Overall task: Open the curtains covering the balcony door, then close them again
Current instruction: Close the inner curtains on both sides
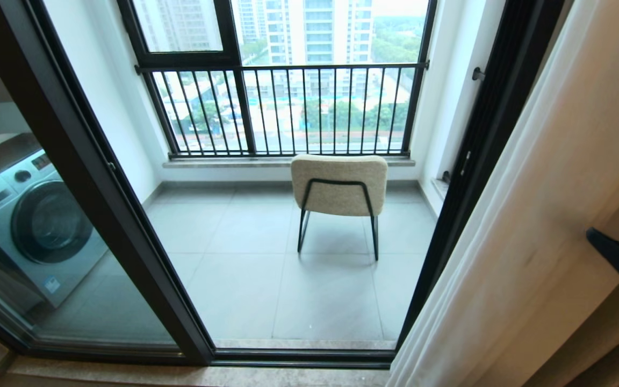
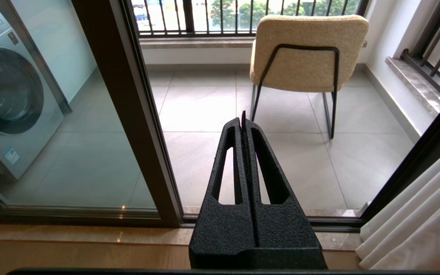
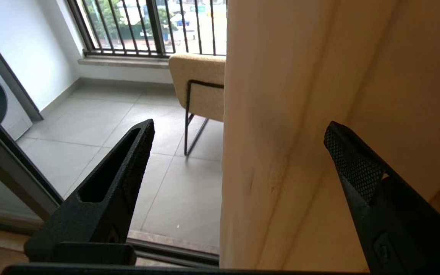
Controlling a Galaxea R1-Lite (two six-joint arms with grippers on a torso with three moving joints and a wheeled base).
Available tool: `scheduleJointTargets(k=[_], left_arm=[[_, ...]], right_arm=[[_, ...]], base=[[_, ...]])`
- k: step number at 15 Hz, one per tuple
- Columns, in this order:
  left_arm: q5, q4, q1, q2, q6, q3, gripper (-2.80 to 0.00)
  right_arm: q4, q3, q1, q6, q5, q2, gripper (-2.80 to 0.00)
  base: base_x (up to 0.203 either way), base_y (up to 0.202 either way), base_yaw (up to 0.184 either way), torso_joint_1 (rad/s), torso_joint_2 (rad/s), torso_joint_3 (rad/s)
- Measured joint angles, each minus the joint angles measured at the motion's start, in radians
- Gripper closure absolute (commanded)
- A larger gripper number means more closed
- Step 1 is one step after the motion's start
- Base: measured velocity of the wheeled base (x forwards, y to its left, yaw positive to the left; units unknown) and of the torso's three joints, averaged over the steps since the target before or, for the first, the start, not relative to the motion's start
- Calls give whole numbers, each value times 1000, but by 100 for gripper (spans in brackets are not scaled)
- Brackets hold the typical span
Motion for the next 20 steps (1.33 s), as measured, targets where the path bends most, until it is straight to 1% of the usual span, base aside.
scheduleJointTargets(k=[3,6,8,11,14,16,20], left_arm=[[0,0,0,0,0,0,0],[0,0,0,0,0,0,0],[0,0,0,0,0,0,0],[0,0,0,0,0,0,0],[0,0,0,0,0,0,0],[0,0,0,0,0,0,0],[0,0,0,0,0,0,0]], right_arm=[[15,-43,-1,10,-2,1,-280],[-10,-91,-1,7,-3,70,-280],[-73,-123,-1,6,-5,145,-280],[-209,-187,-2,6,-14,286,-280],[-310,-313,-3,4,-61,428,-280],[-330,-388,-3,2,-89,492,-280],[-336,-469,-2,2,-92,566,-280]], base=[[0,0,0,0,0,0],[0,0,0,0,0,0],[0,0,0,0,0,0],[0,0,0,0,0,0],[0,0,0,0,0,0],[0,0,0,0,0,0],[0,0,0,0,0,0]])
